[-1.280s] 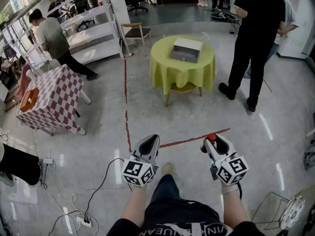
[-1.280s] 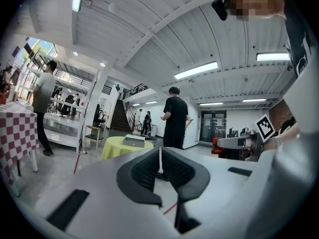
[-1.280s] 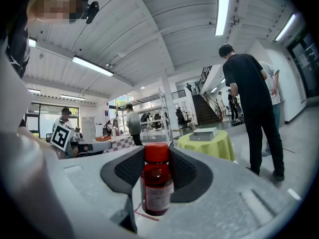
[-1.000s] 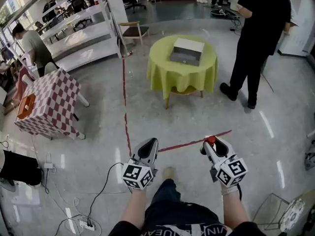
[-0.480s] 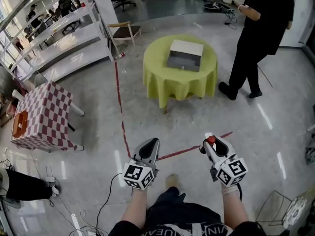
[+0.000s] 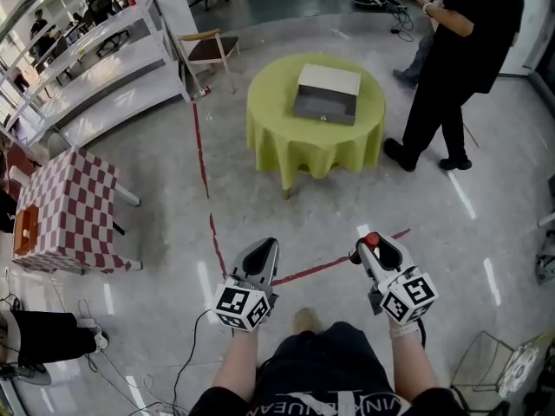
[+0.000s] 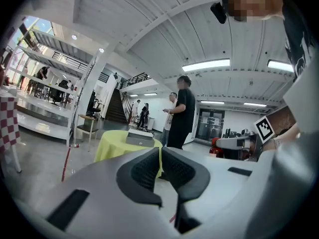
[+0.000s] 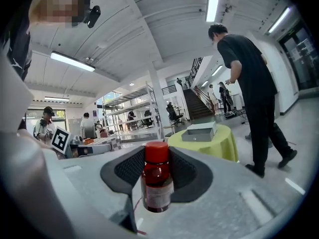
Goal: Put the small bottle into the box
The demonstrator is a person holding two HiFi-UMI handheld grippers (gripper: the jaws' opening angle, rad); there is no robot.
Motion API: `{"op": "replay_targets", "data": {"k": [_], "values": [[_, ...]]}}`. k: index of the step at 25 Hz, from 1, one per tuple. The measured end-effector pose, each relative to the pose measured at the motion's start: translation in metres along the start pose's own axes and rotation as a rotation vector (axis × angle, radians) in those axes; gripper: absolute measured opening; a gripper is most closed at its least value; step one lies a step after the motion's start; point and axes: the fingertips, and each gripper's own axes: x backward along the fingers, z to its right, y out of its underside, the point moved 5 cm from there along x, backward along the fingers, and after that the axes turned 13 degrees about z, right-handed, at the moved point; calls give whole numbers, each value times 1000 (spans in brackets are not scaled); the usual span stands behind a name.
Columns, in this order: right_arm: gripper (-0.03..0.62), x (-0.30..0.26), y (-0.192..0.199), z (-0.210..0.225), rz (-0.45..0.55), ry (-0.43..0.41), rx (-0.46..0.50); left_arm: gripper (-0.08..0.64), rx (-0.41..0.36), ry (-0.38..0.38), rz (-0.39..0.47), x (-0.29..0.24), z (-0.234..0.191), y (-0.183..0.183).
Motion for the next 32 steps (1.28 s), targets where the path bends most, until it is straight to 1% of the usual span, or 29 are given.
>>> {"op": "replay_targets", "data": {"k": [9, 13, 24, 32], "values": [[147, -38, 5, 17, -4, -13, -35, 21, 7, -39, -13, -16, -26, 5], [147, -65, 0, 29, -1, -46, -37, 21, 5, -71, -3, -33, -41, 0], [147, -144, -9, 85, -19, -124, -39, 21, 2, -113, 7, -116, -74, 0], [147, -181, -14, 121, -29, -145, -52, 21, 1, -122, 2, -163, -84, 3]]}}
